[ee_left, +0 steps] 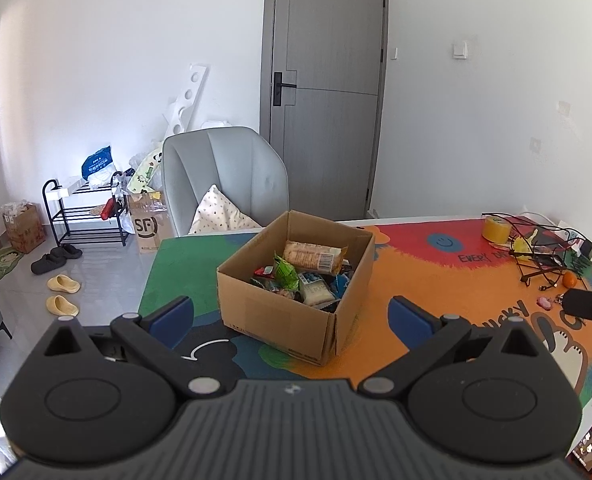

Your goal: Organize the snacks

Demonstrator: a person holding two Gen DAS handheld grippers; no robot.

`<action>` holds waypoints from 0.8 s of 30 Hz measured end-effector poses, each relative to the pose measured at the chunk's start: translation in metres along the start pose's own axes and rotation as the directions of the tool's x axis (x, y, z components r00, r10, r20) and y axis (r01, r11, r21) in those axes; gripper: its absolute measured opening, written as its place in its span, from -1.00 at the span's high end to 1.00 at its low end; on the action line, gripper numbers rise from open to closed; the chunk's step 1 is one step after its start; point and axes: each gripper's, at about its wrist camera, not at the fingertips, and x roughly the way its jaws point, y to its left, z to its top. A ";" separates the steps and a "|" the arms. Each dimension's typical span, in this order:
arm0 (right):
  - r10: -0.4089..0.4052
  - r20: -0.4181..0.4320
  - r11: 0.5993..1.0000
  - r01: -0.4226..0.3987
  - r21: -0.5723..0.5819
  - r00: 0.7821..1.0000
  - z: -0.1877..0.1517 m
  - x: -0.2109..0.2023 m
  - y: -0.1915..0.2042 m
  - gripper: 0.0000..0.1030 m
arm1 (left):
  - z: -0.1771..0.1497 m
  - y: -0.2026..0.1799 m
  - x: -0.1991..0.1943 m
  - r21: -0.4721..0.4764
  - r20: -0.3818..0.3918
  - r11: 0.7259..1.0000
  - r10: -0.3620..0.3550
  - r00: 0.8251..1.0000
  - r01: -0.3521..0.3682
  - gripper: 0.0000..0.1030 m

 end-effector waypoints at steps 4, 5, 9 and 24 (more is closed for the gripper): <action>0.001 -0.005 1.000 -0.001 -0.005 1.000 -0.001 0.001 0.001 -1.00 | 0.000 0.001 0.000 -0.001 -0.003 1.000 -0.002 1.000 0.002 -1.00; 0.002 -0.006 1.000 -0.002 -0.006 1.000 -0.001 0.001 0.002 -1.00 | -0.001 0.001 0.001 -0.002 -0.004 1.000 -0.003 1.000 0.003 -1.00; 0.003 -0.007 1.000 -0.003 -0.006 1.000 -0.001 0.002 0.002 -1.00 | -0.001 0.001 0.001 -0.002 -0.004 1.000 -0.002 1.000 0.002 -1.00; 0.000 -0.007 1.000 0.000 -0.005 1.000 -0.002 0.002 0.003 -1.00 | -0.001 0.000 0.003 0.002 -0.012 1.000 -0.008 1.000 0.008 -1.00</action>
